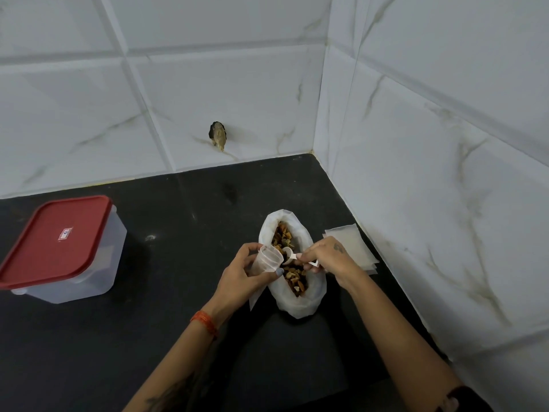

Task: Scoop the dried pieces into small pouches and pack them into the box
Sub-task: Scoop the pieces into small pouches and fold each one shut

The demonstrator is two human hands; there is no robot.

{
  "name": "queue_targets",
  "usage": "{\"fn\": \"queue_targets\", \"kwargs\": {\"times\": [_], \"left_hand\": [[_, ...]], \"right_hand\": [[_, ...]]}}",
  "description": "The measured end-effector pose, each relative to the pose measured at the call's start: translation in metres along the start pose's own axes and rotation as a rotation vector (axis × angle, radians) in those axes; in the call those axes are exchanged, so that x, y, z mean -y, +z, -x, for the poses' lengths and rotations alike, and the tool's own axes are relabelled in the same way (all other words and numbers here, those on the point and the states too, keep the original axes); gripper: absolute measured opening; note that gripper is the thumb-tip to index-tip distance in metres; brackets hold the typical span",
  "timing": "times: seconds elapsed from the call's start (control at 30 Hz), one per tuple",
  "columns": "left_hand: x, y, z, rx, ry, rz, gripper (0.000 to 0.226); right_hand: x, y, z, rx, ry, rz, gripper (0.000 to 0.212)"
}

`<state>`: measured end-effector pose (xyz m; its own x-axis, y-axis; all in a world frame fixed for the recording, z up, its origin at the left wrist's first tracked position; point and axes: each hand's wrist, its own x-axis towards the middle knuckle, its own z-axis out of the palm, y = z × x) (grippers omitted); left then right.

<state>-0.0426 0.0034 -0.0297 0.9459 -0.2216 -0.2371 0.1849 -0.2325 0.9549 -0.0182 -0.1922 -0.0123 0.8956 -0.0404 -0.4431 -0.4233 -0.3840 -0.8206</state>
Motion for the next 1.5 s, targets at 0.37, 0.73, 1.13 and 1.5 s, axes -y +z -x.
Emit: {"fn": "queue_targets", "kwargs": {"times": [0.37, 0.73, 1.13, 1.5], "left_hand": [[-0.002, 0.001, 0.001, -0.002, 0.010, 0.005, 0.048], [0.001, -0.004, 0.002, -0.021, 0.025, -0.057, 0.050], [-0.017, -0.011, 0.008, -0.059, 0.076, -0.099, 0.049], [-0.014, -0.009, 0.004, -0.104, 0.140, -0.165, 0.048]], "right_hand": [[-0.008, -0.003, 0.000, 0.054, 0.137, -0.180, 0.014], [-0.010, -0.012, 0.013, 0.008, 0.087, -0.304, 0.018], [0.026, -0.017, 0.057, 0.040, -0.159, -0.135, 0.014], [0.028, 0.006, 0.060, -0.353, -0.824, 0.856, 0.007]]}}
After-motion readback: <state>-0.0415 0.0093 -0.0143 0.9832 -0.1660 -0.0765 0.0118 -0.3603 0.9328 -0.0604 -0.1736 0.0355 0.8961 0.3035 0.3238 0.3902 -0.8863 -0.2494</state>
